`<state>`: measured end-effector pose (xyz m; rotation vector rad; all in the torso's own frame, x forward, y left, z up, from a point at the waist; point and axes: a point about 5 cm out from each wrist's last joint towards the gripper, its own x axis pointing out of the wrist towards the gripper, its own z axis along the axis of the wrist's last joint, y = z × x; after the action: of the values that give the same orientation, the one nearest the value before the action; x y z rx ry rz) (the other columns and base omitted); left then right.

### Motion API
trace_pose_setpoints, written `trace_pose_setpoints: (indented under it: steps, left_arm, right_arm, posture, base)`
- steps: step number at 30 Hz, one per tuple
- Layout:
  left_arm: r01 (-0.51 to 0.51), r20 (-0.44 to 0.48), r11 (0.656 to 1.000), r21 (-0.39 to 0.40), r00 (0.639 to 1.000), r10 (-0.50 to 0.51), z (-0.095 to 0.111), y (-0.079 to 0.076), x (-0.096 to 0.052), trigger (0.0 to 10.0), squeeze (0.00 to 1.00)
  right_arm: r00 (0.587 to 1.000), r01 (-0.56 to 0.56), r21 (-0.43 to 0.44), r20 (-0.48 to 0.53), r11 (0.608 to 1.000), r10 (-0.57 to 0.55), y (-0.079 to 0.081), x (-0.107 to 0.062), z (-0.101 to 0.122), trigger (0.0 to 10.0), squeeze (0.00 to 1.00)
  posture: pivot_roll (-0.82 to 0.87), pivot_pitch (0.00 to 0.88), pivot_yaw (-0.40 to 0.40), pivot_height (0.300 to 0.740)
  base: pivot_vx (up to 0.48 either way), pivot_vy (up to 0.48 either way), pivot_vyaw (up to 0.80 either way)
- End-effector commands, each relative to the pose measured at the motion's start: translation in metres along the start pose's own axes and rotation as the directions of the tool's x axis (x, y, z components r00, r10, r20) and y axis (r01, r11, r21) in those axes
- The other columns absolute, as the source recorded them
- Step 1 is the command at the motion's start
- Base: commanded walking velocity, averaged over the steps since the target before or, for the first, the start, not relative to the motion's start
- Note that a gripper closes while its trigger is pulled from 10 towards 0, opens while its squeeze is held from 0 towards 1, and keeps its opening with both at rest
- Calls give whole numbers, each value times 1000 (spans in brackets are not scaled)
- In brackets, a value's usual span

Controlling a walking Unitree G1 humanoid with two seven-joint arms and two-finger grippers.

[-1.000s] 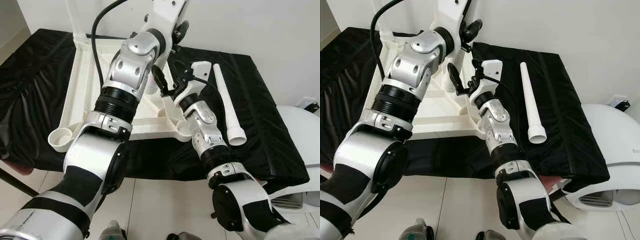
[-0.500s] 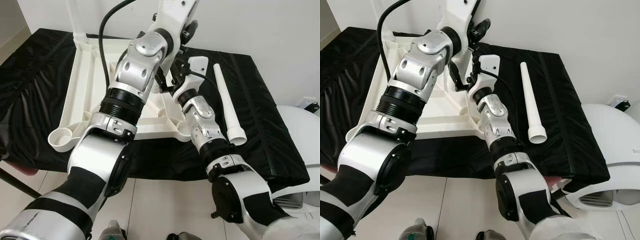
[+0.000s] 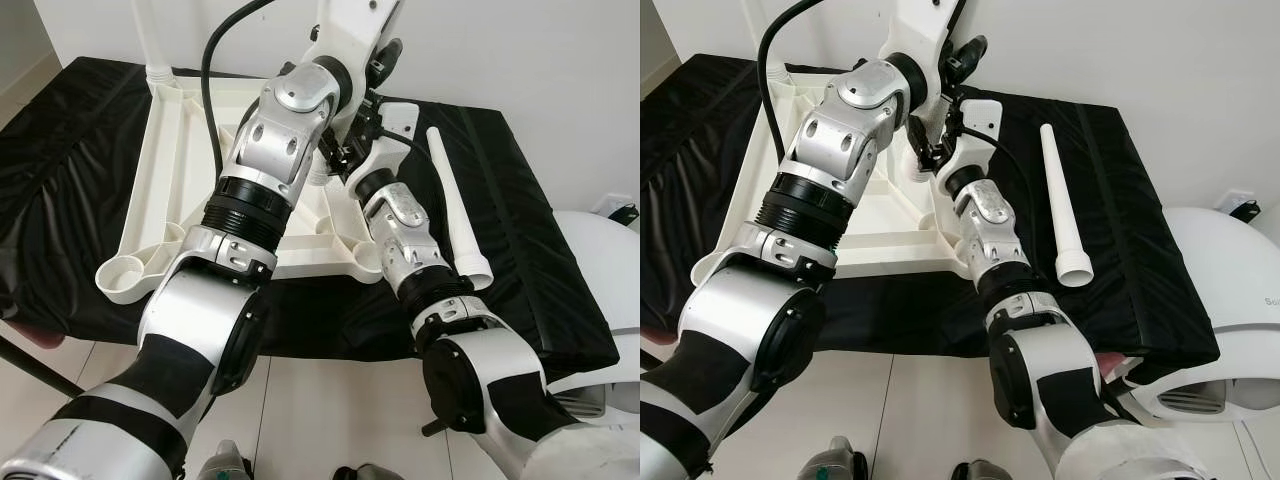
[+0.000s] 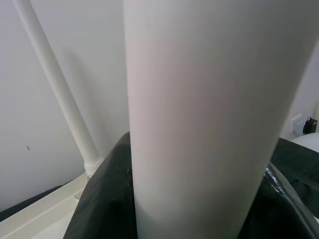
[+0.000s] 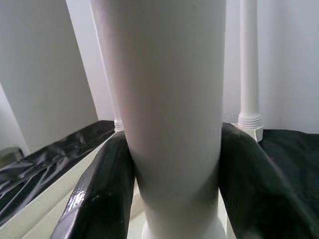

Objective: Building children table

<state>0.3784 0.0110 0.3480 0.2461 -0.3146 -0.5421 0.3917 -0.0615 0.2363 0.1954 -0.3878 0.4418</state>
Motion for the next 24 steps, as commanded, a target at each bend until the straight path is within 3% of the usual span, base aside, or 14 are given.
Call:
trace_pose_setpoints:
  steps: [1,5,9,10,11,12,13,14,17,18,20,22,23,24]
  left_arm:
    - [-71,3,997,7,997,71,1,-1,0,10000,0]
    - [-70,3,998,7,998,70,1,-1,0,10000,0]
    - [-68,1,998,11,998,68,0,-1,0,10000,0]
    - [-68,0,998,11,998,68,0,-2,0,10000,0]
    - [-68,0,998,11,998,68,0,-2,0,10000,0]
    - [-69,-1,998,11,998,69,0,-2,0,10000,0]
    - [-69,-1,998,11,998,69,0,-2,0,10000,0]
    - [-69,-1,998,11,998,69,0,-2,0,10000,0]
    - [-68,-1,998,14,998,68,0,-2,0,10000,0]
    - [-67,-2,998,15,998,67,0,-2,0,10000,0]
    - [-66,-2,998,6,998,66,-1,-3,0,10000,0]
    - [-66,-1,998,-2,998,66,-1,-3,0,10000,216]
    - [-68,-2,998,-14,998,68,-1,-2,0,10000,1000]
    - [-68,-2,998,-14,998,68,-1,-2,0,10000,1000]
  right_arm:
    - [1000,13,1,23,1000,-13,-2,4,7,0,0]
    - [999,7,4,37,1000,-7,-2,5,8,2353,0]
    - [999,2,2,43,1000,-2,-1,6,10,1451,0]
    - [999,0,1,48,1000,0,-1,6,10,10000,0]
    - [999,0,1,48,1000,0,-1,6,10,10000,0]
    - [999,-2,1,51,1000,2,-1,6,11,4588,0]
    - [999,-4,2,52,1000,4,-1,6,11,4588,0]
    - [998,-11,6,56,1000,11,0,6,10,0,0]
    - [998,-7,15,61,1000,7,-1,5,10,0,0]
    - [998,-8,24,66,1000,6,-1,5,11,10000,0]
    - [997,-10,28,72,1000,8,0,6,12,10000,0]
    - [997,-16,30,77,999,14,0,6,12,10000,0]
    - [996,-22,35,83,999,19,1,6,13,10000,0]
    - [996,-22,35,83,999,19,1,6,13,10000,0]
  posture:
    - [75,0,-71,740]
    - [76,0,-71,740]
    - [77,0,-72,740]
    - [77,0,-72,740]
    - [77,0,-72,740]
    - [78,0,-74,740]
    - [78,0,-74,740]
    - [78,0,-75,740]
    - [77,0,-75,740]
    - [77,0,-75,740]
    - [76,0,-76,740]
    - [76,0,-76,740]
    - [75,0,-76,740]
    - [75,0,-76,740]
  base:
    - [0,0,0]
    - [0,0,0]
    - [0,0,0]
    - [0,0,0]
    - [0,0,0]
    - [0,0,0]
    - [0,0,0]
    - [0,0,0]
    - [0,0,0]
    - [0,0,0]
    - [0,0,0]
    - [0,0,0]
    - [0,0,0]
    - [0,0,0]
